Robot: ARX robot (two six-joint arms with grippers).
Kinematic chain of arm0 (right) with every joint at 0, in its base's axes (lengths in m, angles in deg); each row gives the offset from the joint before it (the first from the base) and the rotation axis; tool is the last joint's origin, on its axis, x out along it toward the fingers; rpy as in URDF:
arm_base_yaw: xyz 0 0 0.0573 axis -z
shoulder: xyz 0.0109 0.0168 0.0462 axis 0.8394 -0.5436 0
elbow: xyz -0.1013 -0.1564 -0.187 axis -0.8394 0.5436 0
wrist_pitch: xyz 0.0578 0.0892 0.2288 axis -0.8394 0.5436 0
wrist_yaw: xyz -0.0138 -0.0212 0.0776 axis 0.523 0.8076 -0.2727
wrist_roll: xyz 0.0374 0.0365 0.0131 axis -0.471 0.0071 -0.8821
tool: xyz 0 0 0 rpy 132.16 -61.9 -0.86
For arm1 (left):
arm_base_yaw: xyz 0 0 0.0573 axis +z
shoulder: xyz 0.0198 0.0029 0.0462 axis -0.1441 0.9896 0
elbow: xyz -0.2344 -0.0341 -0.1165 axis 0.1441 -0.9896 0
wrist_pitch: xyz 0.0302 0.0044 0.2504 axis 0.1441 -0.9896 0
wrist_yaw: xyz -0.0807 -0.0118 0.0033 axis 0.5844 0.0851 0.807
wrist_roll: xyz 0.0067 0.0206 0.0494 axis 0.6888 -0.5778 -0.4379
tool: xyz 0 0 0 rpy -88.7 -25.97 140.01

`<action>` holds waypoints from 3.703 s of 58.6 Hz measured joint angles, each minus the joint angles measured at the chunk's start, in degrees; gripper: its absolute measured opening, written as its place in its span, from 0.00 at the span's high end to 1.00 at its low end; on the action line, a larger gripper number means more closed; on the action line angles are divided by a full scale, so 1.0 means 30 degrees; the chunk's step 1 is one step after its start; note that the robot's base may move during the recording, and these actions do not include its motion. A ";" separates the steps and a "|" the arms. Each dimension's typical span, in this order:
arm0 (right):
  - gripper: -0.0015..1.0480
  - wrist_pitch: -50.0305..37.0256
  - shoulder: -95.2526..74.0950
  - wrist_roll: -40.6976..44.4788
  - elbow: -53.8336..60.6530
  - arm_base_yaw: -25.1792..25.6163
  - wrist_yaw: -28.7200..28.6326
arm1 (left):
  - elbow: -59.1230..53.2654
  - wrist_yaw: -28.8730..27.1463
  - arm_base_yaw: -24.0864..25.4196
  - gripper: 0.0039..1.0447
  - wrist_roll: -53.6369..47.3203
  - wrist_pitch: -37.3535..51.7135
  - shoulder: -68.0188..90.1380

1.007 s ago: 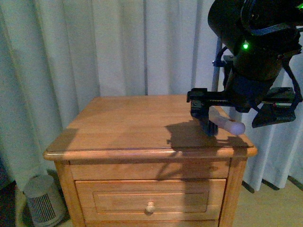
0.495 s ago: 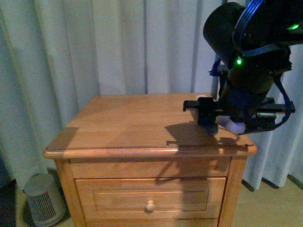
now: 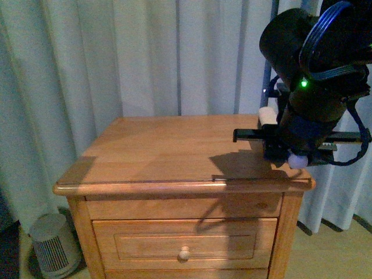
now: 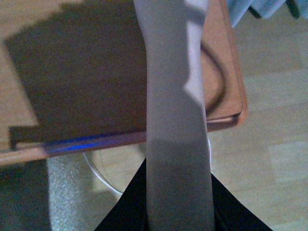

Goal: Clean up trash

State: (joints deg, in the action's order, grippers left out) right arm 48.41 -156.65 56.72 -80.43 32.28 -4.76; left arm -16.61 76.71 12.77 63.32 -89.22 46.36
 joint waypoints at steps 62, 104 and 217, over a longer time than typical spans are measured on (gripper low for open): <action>0.82 -1.0105 2.1587 0.7635 1.6946 -0.6674 0.9420 | 0.0000 0.0007 0.0000 0.74 0.0015 0.0000 0.0000; 0.82 -0.9267 2.3926 0.6812 1.9700 -0.6273 0.9981 | 0.0000 0.0000 0.0000 0.74 0.0015 0.0000 0.0000; 0.82 -0.9275 2.3737 0.6798 1.9773 -0.6390 0.9879 | -0.0168 -0.0160 0.0000 0.74 0.0102 0.0029 -0.0102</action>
State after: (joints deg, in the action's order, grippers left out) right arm 20.59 -85.44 77.11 -21.11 13.11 24.88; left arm -17.11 76.23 12.77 63.63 -89.13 46.06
